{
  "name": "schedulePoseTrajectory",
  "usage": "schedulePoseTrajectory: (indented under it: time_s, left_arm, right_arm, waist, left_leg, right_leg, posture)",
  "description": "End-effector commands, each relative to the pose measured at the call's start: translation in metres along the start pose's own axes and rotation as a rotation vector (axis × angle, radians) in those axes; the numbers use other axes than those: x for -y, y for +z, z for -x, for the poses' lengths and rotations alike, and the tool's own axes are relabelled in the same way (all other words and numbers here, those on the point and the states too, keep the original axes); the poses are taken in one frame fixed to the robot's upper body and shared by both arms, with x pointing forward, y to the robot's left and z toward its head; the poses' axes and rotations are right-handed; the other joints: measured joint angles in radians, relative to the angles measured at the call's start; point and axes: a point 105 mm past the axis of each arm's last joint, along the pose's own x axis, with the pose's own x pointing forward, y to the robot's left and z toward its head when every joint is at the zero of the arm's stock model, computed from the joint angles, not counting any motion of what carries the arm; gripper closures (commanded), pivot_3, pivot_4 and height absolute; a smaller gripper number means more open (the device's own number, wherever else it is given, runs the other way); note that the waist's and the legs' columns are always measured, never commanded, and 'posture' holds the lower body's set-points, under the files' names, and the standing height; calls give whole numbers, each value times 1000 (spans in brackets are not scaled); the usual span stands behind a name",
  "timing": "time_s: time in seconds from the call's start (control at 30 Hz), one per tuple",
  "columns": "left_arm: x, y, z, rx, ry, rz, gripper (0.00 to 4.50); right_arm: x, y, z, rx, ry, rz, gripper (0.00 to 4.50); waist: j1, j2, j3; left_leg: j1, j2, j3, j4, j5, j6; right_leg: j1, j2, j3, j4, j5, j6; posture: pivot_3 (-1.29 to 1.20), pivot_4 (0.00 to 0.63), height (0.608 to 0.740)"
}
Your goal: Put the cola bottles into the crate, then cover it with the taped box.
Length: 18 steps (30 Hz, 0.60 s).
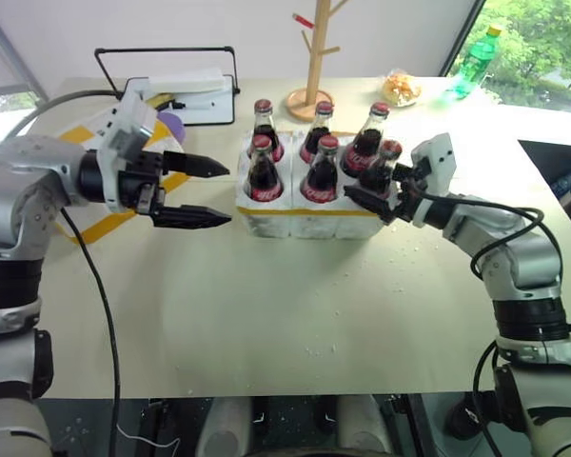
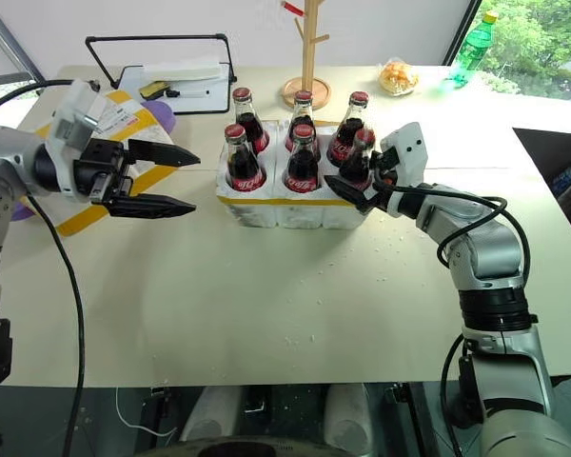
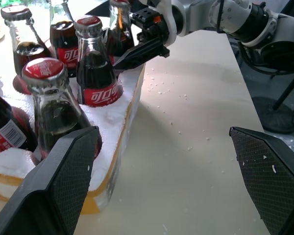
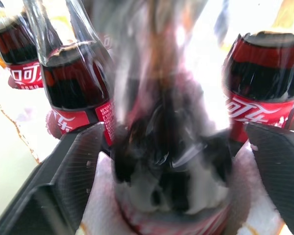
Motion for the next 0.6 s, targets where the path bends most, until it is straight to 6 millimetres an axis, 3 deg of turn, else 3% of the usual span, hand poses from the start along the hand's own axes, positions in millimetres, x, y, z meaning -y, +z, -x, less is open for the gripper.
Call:
schedulePoseTrajectory:
  time_s: [0.03,0.13,0.2,0.3,0.33,0.47,0.6]
  left_arm:
    - [0,12,13,26,80,-46,0]
    - [-16,10,29,27,300,-65,0]
    - [-23,8,40,18,413,-83,0]
    - [-34,-8,80,-133,749,-160,0]
    - [-34,-12,89,-176,805,-183,0]
    - [-6,-55,160,-543,1082,-220,0]
    - [12,-77,197,-755,1217,-273,0]
  right_arm:
    - [-5,38,9,93,65,53,64]
    - [-4,89,35,212,125,53,64]
    - [-6,109,47,256,150,56,64]
    - [-4,147,76,324,195,66,64]
    - [-4,152,80,331,204,66,64]
    - [-9,153,86,270,275,43,64]
    - [-24,143,81,230,385,19,64]
  waist:
    - [0,0,0]
    - [0,2,1]
    - [2,2,1]
    - [0,2,1]
    - [-3,2,1]
    - [-23,1,1]
    - [-12,1,1]
  left_leg:
    - [0,0,0,0,0,0]
    - [-1,0,0,0,0,0]
    - [-1,0,0,0,0,0]
    - [0,0,-1,-1,0,0]
    - [0,0,-1,-2,0,0]
    - [0,1,1,-3,-1,0]
    - [-1,3,4,-4,0,-2]
  right_leg:
    - [0,0,0,0,0,0]
    - [0,0,0,0,0,0]
    - [0,0,0,0,0,0]
    - [0,0,0,-1,0,0]
    - [-1,0,0,-1,0,0]
    - [-2,-1,0,-2,0,0]
    - [-7,-1,1,-1,0,-1]
  posture:
    - [0,150,740]
    - [0,150,740]
    - [0,150,740]
    - [0,150,740]
    - [0,150,740]
    - [0,150,740]
    - [0,150,740]
